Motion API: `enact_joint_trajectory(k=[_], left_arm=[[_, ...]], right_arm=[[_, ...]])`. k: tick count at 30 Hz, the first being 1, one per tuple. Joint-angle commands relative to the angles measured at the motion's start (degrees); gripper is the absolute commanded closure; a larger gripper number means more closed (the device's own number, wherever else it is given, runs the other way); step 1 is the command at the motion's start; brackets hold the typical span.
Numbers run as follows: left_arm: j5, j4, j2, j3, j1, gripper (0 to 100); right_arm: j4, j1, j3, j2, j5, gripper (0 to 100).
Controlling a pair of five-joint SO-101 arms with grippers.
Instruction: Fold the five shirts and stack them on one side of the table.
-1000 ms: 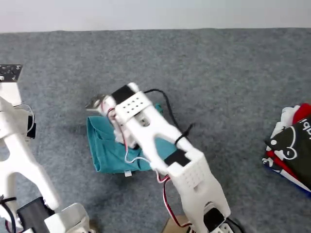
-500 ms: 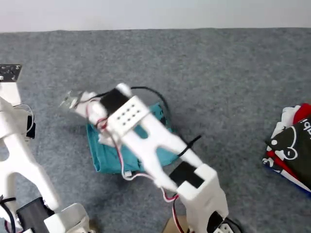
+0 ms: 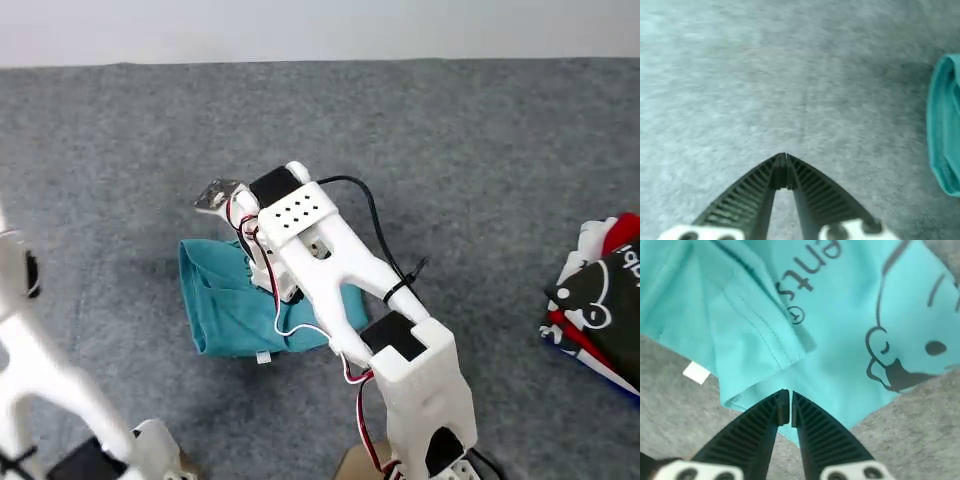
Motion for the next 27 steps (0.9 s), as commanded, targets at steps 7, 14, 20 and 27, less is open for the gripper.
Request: enact_joint_trajectory(k=[7,14,20,27], left_arm=[[-7.5,0.8,-7.6,7.9,-9.3,99],[-8.7,-2.5,-10.3,13.2,-12.2,99],[-9.4,-2.5,-13.0,14.6,-12.0,99],[-9.4,-2.5,-13.5,16.8,-12.0,99]], right_arm=[[2.2,-3.6,-0.4,-0.4,-12.5,84.5],[-0.1,-5.3,-0.5,2.3,-12.7,84.6],[-1.2,-5.1,-0.6,8.5,-12.6,84.6],[-1.1,-5.3,-5.8,9.2,-12.2,95.1]])
